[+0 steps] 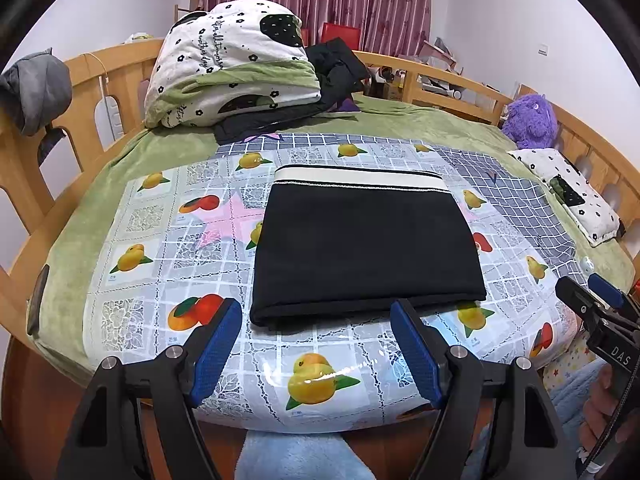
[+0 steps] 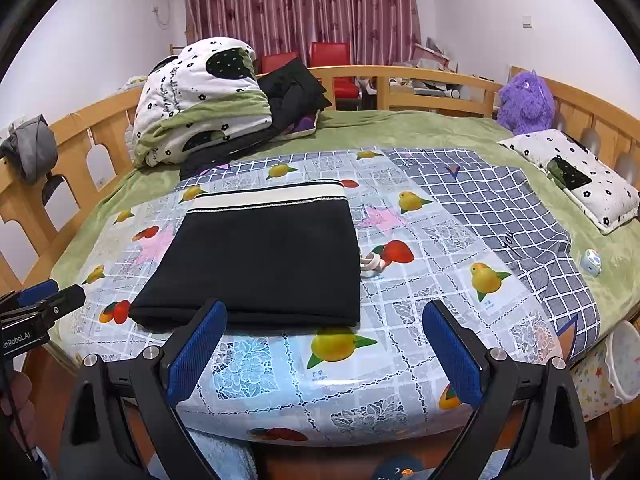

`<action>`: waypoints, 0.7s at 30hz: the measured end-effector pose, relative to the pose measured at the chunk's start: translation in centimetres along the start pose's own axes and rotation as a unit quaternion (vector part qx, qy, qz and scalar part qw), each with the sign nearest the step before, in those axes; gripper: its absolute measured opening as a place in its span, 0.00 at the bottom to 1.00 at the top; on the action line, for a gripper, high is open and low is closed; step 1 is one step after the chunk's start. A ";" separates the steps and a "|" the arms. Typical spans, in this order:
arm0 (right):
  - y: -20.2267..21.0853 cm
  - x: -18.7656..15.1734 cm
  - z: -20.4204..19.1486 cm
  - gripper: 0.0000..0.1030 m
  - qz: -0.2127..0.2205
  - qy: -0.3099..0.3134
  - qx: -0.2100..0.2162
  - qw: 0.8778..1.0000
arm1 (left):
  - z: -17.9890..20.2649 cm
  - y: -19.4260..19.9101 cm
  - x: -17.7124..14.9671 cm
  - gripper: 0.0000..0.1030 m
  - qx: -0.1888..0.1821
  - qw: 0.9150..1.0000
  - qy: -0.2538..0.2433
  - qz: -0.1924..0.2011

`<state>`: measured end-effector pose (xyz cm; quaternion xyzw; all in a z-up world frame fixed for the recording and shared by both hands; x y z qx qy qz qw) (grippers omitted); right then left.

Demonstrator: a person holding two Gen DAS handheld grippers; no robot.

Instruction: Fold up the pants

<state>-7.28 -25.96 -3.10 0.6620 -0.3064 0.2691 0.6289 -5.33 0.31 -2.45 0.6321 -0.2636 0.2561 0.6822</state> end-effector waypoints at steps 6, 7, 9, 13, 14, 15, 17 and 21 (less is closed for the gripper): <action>0.0 0.0 0.1 0.94 0.000 -0.003 0.000 1.000 | 0.0 0.0 0.0 0.73 0.000 1.000 0.001 0.000; 0.0 0.0 0.1 0.94 0.000 -0.002 -0.001 1.000 | 0.0 0.0 0.0 0.73 -0.001 1.000 0.001 0.000; 0.0 0.0 0.1 0.94 0.001 -0.002 -0.002 1.000 | -0.1 0.0 0.0 0.73 0.000 1.000 0.000 0.000; 0.0 0.0 0.1 0.94 0.002 -0.001 -0.001 1.000 | 0.0 0.0 0.0 0.73 0.000 1.000 0.001 0.000; 0.0 0.0 0.2 0.94 0.002 -0.001 -0.001 1.000 | 0.0 0.0 0.0 0.73 0.000 1.000 0.000 0.000; 0.0 0.0 0.1 0.94 0.002 -0.002 -0.002 1.000 | 0.0 0.0 0.0 0.73 0.001 1.000 0.000 0.000; 0.0 0.0 0.1 0.94 0.003 -0.003 -0.001 1.000 | -0.1 0.0 0.1 0.73 0.001 1.000 0.000 0.001; 0.0 0.0 0.1 0.94 0.003 -0.001 -0.002 1.000 | -0.1 0.0 0.0 0.73 0.000 1.000 0.000 0.001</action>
Point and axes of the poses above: each gripper's, at about its wrist camera, not at the fingertips, and y roughly against the way its jaws point, z to its right, x to its top, the point moved 2 cm from there along -y, roughly the way its jaws point, and after that the axes turned 2 degrees about -z, right-handed, at the moved point
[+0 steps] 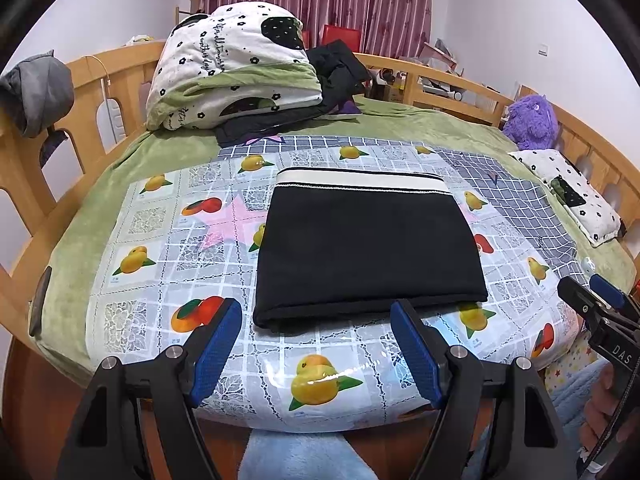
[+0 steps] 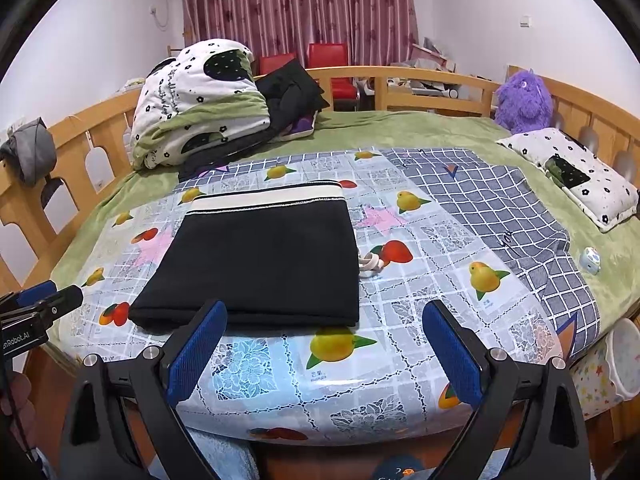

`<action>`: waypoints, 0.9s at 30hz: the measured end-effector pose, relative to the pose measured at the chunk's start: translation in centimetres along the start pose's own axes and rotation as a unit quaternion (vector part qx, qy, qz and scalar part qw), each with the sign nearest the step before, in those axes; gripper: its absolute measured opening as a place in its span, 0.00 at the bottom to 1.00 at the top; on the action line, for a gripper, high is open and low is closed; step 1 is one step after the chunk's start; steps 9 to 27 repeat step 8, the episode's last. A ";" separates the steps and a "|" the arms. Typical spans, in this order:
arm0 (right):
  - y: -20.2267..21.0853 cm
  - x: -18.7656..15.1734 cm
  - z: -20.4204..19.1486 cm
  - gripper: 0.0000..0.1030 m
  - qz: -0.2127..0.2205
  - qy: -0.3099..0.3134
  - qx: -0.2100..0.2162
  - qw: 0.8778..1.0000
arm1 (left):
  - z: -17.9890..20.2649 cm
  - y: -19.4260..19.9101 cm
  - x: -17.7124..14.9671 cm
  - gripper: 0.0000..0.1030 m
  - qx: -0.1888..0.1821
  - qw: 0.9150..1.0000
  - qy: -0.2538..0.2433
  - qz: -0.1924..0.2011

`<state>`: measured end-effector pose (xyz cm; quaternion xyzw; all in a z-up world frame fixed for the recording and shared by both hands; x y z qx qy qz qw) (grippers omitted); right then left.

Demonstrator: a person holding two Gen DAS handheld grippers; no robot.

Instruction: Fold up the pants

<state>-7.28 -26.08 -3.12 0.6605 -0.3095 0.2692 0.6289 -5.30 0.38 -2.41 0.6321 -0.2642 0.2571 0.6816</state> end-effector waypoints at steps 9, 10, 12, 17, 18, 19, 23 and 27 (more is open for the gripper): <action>0.2 -0.1 0.0 0.94 0.000 -0.005 -0.001 1.000 | -0.4 0.1 0.5 0.73 0.001 1.000 -0.001 0.001; 0.2 -0.1 0.0 0.94 0.000 -0.005 -0.001 1.000 | -0.4 0.1 0.5 0.73 0.001 1.000 -0.001 0.001; 0.2 -0.1 0.0 0.94 0.000 -0.005 -0.001 1.000 | -0.4 0.1 0.5 0.73 0.001 1.000 -0.001 0.001; 0.2 -0.1 0.0 0.94 0.000 -0.005 -0.001 1.000 | -0.4 0.1 0.5 0.73 0.001 1.000 -0.001 0.001; 0.2 -0.1 0.0 0.94 0.000 -0.005 -0.001 1.000 | -0.4 0.1 0.5 0.73 0.001 1.000 -0.001 0.001; 0.2 -0.1 0.0 0.94 0.000 -0.005 -0.001 1.000 | -0.4 0.1 0.5 0.73 0.001 1.000 -0.001 0.001; 0.2 -0.1 0.0 0.94 0.000 -0.005 -0.001 1.000 | -0.4 0.1 0.5 0.73 0.001 1.000 -0.001 0.001; 0.2 -0.1 0.0 0.94 0.000 -0.005 -0.001 1.000 | -0.4 0.1 0.5 0.73 0.001 1.000 -0.001 0.001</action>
Point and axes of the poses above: each gripper's, at about its wrist camera, not at the fingertips, and y roughly against the way its jaws point, z to its right, x to its top, the point moved 2 cm from there along -y, roughly the way its jaws point, and after that the axes turned 2 degrees about -z, right-handed, at the moved point
